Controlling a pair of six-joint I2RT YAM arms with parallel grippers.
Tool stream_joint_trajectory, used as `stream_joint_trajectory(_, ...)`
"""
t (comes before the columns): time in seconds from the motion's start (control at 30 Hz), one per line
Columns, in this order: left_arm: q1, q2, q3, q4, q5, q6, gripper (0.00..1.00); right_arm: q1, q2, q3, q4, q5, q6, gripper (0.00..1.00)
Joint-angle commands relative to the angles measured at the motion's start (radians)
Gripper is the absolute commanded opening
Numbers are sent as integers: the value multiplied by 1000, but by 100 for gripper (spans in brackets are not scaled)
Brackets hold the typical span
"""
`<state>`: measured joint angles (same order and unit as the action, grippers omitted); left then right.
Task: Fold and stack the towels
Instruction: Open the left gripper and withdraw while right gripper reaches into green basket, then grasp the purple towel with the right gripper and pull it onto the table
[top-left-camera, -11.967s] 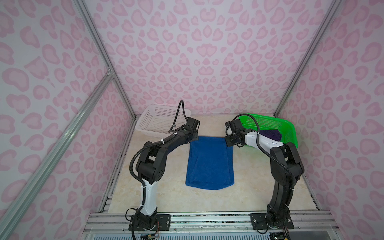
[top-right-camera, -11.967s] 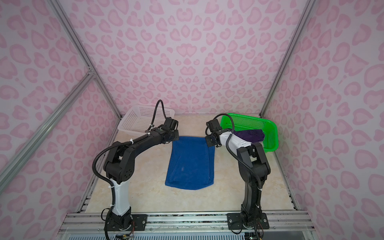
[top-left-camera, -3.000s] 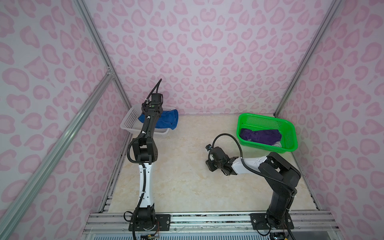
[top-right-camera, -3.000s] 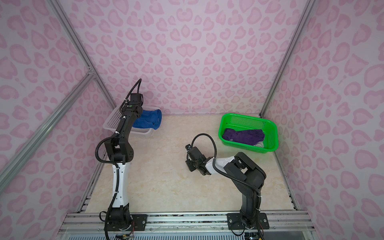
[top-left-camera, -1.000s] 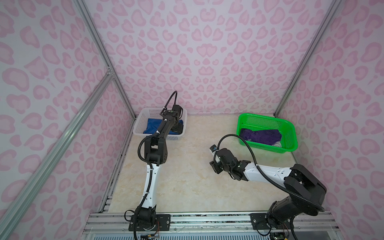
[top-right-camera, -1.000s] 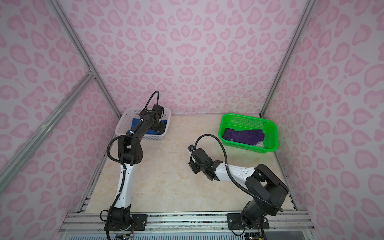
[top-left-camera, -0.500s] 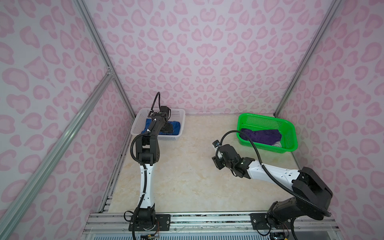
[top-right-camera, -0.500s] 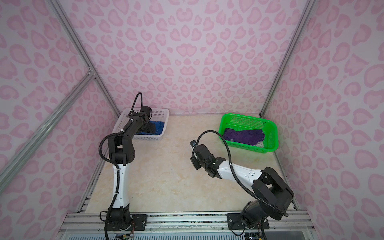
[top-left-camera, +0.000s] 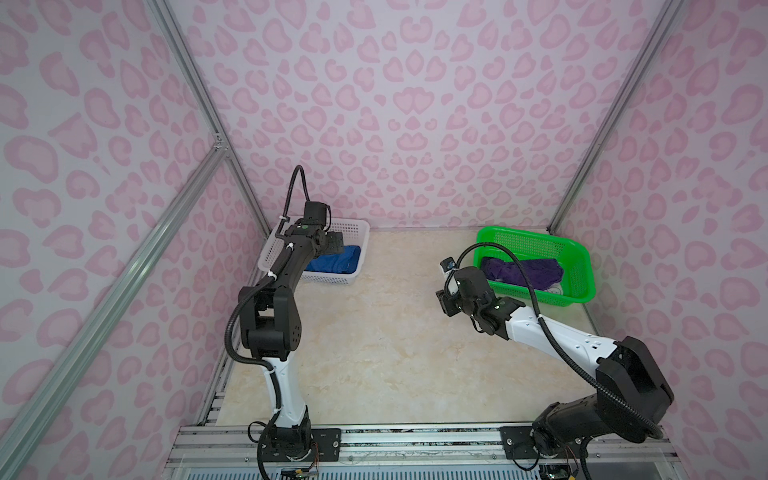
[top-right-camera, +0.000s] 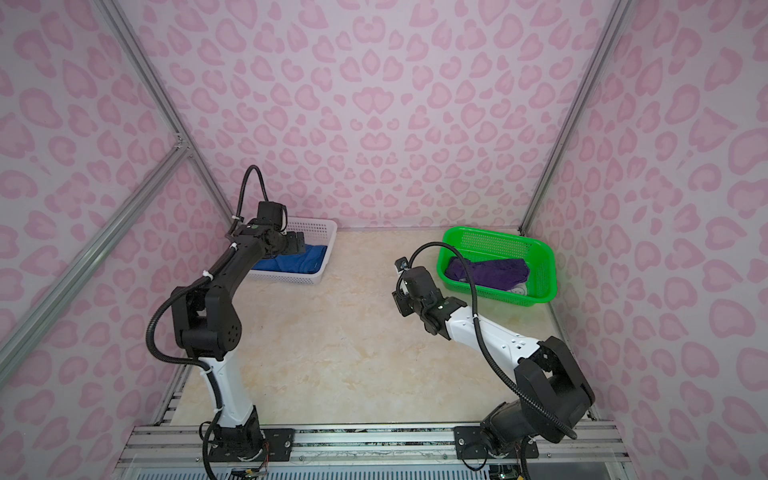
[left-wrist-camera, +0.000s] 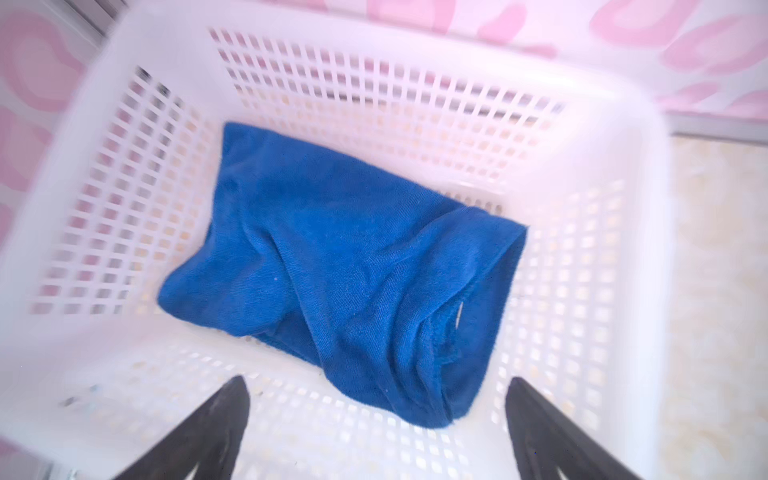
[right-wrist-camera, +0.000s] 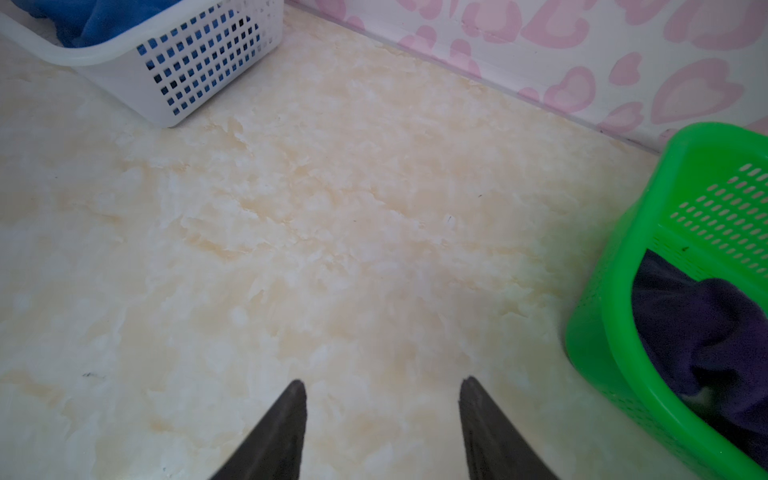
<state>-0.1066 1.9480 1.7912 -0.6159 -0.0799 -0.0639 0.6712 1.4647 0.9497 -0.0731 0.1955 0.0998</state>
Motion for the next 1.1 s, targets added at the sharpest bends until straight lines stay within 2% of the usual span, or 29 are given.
stream_joint_trajectory(0.0,0,-323,-28,54,13,-26,98,-17,-1,13,-13,14,-9,60)
stream_joint_trajectory(0.17,-12,-391,-129,93,117,-50,97,-79,17,80,-80,62,-16,61)
stream_joint_trajectory(0.3,-75,-499,-314,201,227,-54,98,-195,61,165,-151,92,3,62)
stream_joint_trajectory(0.43,-174,-609,-514,321,313,-46,98,-327,132,250,-181,67,34,63)
stream_joint_trajectory(0.57,-258,-675,-638,402,376,-74,98,-423,236,352,-226,13,43,64)
stream_joint_trajectory(0.77,-351,-696,-716,446,384,-95,97,-472,374,483,-347,-56,70,59)
stream_joint_trajectory(0.87,-377,-677,-718,434,365,-95,98,-478,404,497,-350,-104,89,54)
stream_joint_trajectory(0.93,-389,-663,-719,432,355,-94,98,-477,414,497,-349,-125,97,46)
stream_joint_trajectory(1.07,-403,-649,-714,419,347,-84,98,-485,425,506,-370,-128,104,15)
